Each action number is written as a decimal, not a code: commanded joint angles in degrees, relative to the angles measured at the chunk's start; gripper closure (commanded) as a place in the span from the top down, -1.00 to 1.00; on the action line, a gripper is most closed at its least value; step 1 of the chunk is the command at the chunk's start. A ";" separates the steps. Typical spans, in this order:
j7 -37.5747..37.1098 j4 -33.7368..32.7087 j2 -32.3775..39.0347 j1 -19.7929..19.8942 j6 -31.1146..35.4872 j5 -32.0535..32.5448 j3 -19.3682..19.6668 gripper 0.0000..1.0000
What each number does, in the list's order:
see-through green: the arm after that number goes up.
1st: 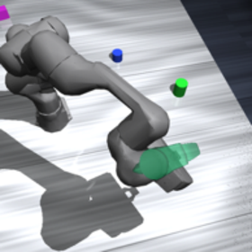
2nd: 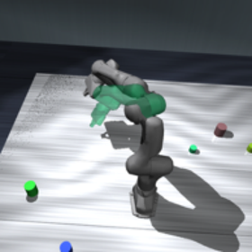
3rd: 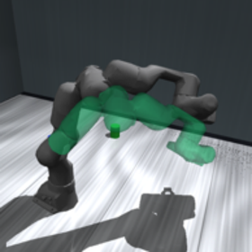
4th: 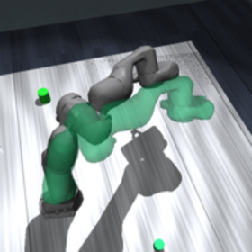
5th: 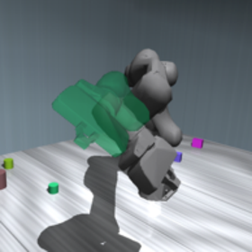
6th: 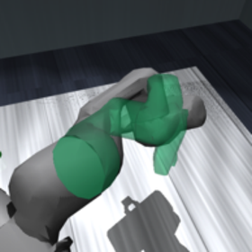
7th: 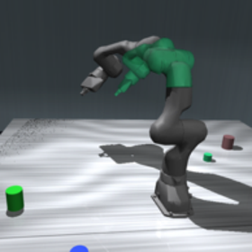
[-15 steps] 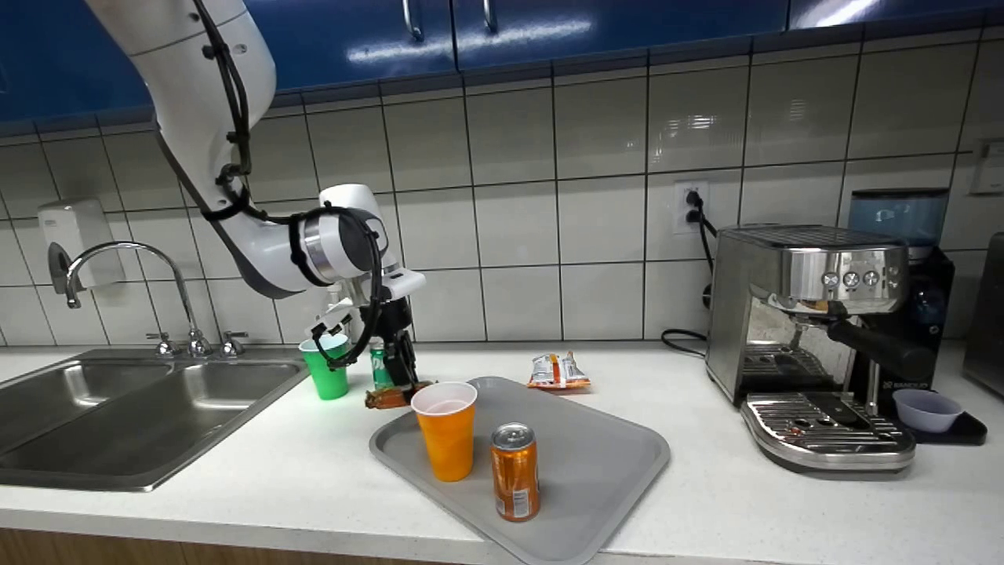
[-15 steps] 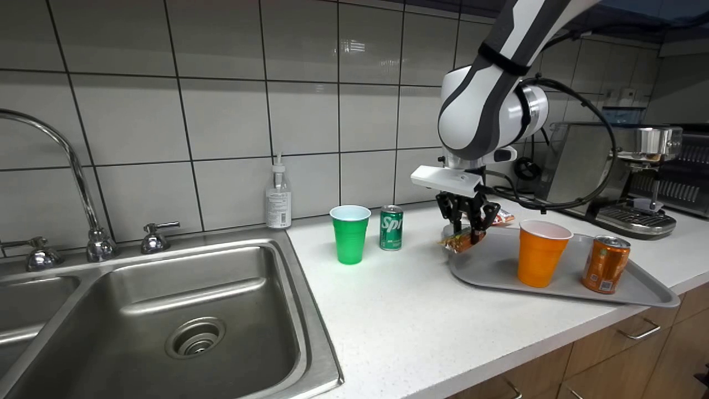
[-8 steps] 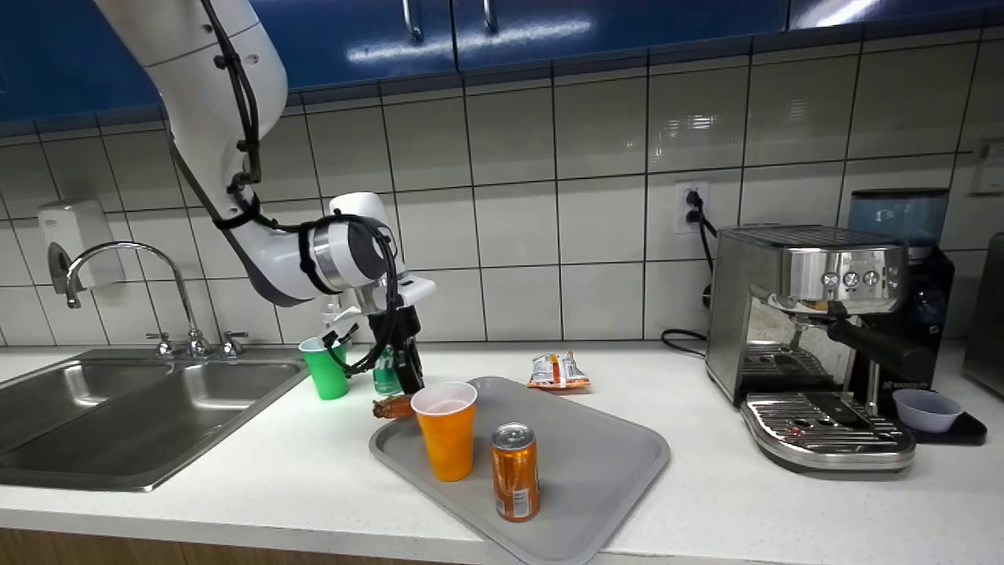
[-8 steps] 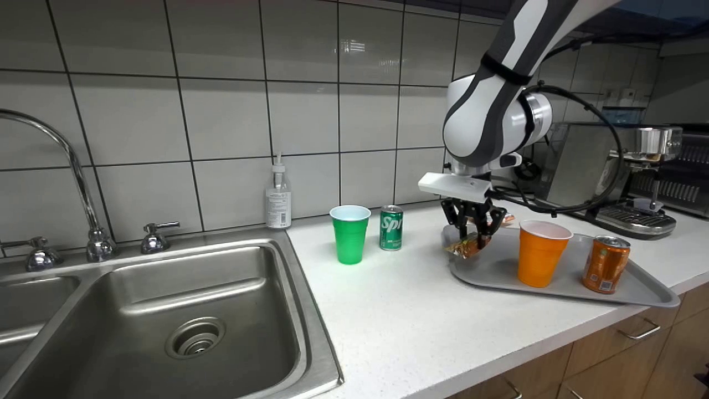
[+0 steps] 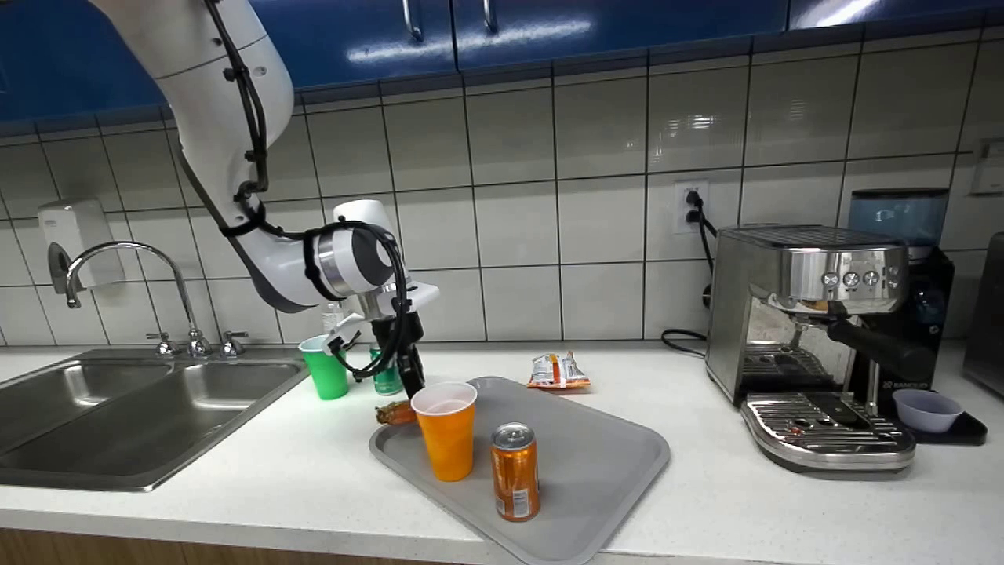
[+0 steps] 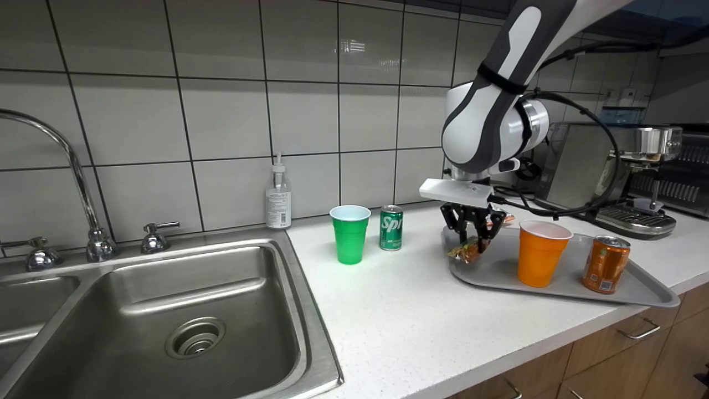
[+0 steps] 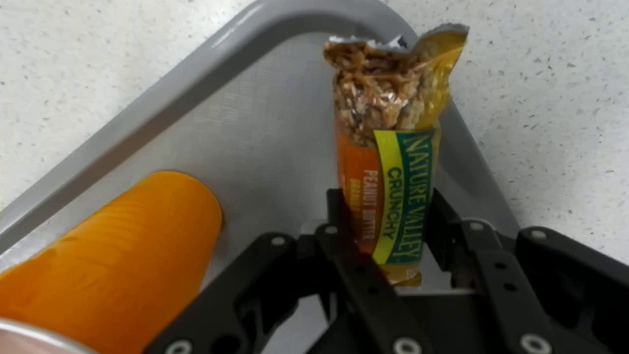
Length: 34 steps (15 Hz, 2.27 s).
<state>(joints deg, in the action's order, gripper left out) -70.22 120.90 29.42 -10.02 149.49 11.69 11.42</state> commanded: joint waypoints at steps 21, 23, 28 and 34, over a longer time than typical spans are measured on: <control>2.75 -1.30 0.25 0.13 0.79 -0.18 0.75 1.00; 2.71 -1.08 -0.05 0.16 1.28 -0.30 0.83 1.00; 2.76 -0.61 -1.13 0.24 2.39 -0.54 0.89 1.00; 2.56 -0.22 -2.30 0.12 4.13 -0.35 1.56 1.00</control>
<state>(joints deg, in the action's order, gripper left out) -68.82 119.34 29.36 -10.02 152.75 11.60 12.60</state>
